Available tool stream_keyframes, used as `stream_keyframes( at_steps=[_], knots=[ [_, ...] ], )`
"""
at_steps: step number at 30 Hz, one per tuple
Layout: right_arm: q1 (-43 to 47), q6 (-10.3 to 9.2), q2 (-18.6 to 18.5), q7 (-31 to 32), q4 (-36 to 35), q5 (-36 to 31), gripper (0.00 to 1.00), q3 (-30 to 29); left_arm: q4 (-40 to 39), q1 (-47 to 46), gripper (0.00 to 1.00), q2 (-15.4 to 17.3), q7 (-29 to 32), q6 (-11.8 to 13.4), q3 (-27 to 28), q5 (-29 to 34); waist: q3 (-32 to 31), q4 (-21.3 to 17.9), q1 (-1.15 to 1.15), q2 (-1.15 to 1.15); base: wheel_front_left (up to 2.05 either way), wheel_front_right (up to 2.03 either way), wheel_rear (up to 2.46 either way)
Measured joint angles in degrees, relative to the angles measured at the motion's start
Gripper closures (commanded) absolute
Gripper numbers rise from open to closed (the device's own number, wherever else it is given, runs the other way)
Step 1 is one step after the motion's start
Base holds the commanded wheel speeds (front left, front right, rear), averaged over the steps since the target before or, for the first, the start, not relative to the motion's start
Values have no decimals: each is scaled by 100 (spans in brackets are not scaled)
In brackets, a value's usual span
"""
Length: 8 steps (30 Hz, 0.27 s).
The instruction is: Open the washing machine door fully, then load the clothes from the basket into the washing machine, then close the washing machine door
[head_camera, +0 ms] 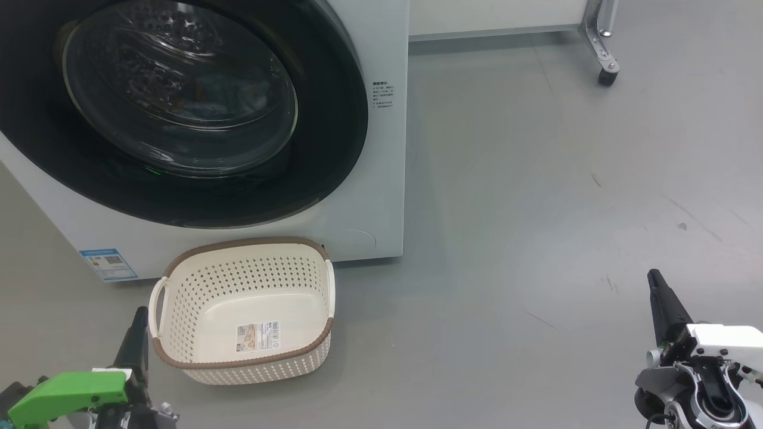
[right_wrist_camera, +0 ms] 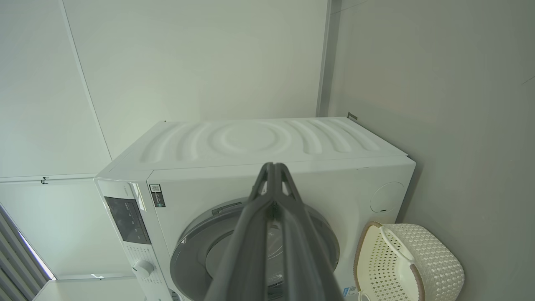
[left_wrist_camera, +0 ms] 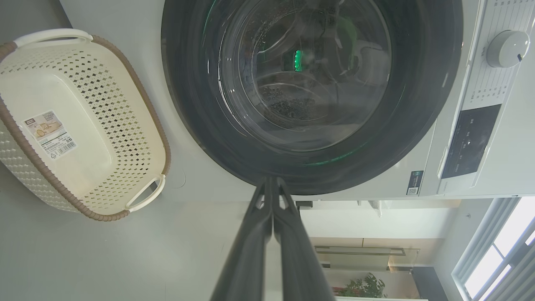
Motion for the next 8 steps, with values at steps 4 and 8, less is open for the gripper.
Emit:
stream_keyframes(
  at_steps=[4, 8],
  knots=[
    [0, 0, 2, 0, 0, -1, 100, -3, -1, 0, 100, 0, 0, 0, 1, 0, 0, 0, 0, 0, 0, 0, 0],
    [0, 0, 8, 0, -1, -10, 100, -7, -2, 0, 100, -1, 0, 0, 2, 0, 0, 0, 0, 0, 0, 0, 0]
  ],
)
